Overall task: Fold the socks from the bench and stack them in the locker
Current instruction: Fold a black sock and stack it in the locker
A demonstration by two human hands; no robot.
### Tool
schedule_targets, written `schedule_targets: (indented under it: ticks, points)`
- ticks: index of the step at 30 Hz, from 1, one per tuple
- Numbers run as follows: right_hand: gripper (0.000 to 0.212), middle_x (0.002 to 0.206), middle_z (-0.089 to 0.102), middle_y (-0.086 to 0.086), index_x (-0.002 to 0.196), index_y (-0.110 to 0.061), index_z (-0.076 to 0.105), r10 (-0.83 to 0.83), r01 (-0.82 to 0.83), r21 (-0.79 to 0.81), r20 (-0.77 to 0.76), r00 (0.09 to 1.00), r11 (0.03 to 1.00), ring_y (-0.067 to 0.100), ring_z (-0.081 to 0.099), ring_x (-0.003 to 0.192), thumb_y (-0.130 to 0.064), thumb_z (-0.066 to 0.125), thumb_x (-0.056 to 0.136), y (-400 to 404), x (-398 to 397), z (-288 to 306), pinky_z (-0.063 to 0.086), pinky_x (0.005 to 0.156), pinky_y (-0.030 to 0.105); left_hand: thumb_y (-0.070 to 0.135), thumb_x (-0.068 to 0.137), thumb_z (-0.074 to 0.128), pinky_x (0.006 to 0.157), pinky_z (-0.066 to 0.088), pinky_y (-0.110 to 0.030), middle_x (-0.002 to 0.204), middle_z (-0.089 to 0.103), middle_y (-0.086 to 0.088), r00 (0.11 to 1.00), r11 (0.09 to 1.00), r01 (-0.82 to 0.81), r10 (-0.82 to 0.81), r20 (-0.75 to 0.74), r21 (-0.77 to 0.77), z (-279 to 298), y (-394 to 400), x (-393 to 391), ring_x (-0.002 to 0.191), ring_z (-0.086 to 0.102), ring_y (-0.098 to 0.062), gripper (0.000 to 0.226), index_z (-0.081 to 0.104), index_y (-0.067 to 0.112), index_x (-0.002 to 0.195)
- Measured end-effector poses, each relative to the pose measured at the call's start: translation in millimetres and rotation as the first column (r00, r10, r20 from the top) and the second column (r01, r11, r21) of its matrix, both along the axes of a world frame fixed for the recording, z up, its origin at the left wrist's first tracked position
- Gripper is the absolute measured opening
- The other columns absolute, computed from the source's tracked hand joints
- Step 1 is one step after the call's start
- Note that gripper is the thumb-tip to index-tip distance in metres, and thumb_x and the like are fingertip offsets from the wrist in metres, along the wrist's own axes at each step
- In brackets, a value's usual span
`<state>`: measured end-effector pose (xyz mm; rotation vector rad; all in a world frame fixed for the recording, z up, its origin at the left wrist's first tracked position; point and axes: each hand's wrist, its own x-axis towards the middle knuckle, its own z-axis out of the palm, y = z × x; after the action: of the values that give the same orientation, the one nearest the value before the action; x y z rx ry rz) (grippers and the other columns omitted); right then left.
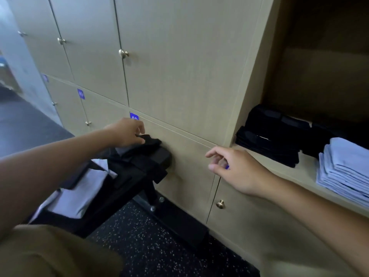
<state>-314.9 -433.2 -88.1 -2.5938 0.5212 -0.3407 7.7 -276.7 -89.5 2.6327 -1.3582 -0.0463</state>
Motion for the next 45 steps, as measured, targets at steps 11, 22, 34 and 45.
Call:
schedule_targets:
  ticks: [11, 22, 34, 45]
  points:
    - [0.022, 0.099, 0.064, -0.018, 0.118, -0.04, 0.061, 0.007, -0.006, 0.024, -0.06, 0.998, 1.0, 0.004, 0.059, 0.081, -0.039, 0.061, 0.097, 1, 12, -10, 0.053, 0.079, 0.027, 0.039, 0.084, 0.079, 0.081, 0.051, -0.037, 0.109, 0.063, -0.008, 0.992, 0.969, -0.058, 0.028, 0.126, 0.241, -34, 21, 30, 0.098, 0.06, -0.03, 0.041, 0.06, 0.015, 0.112]
    - [0.024, 0.098, 0.064, -0.02, 0.121, -0.039, 0.06, 0.004, -0.003, 0.013, -0.094, 0.996, 1.0, 0.002, 0.058, 0.079, -0.039, 0.061, 0.097, 1, 13, -9, 0.052, 0.078, 0.028, 0.029, 0.093, 0.06, 0.07, 0.045, -0.034, 0.092, 0.064, -0.006, 0.979, 0.967, -0.191, 0.201, 0.042, -0.171, -15, 23, 7, 0.085, 0.059, -0.031, 0.011, 0.061, 0.02, 0.086]
    - [0.06, 0.124, 0.054, -0.022, 0.144, -0.046, 0.038, 0.001, -0.013, 0.095, 0.124, 0.992, 0.995, -0.002, 0.056, 0.108, -0.056, 0.064, 0.091, 14, 17, 6, 0.051, 0.094, 0.031, 0.03, 0.091, 0.07, 0.064, 0.049, -0.029, 0.081, 0.073, -0.005, 0.975, 0.918, -0.053, -0.037, -0.218, -0.393, 63, 6, -67, 0.078, 0.067, -0.023, 0.017, 0.067, 0.017, 0.081]
    - [0.008, 0.08, 0.071, -0.004, 0.089, -0.024, 0.069, -0.094, 0.083, 0.081, 0.143, 0.985, 0.993, 0.013, 0.067, 0.076, -0.031, 0.07, 0.093, 17, 11, 21, 0.056, 0.072, 0.036, 0.025, 0.099, 0.067, 0.075, 0.052, -0.029, 0.093, 0.077, -0.01, 0.739, 0.879, 0.02, -0.333, -0.586, -0.476, 50, -8, -125, 0.081, 0.069, -0.011, 0.024, 0.068, 0.001, 0.095]
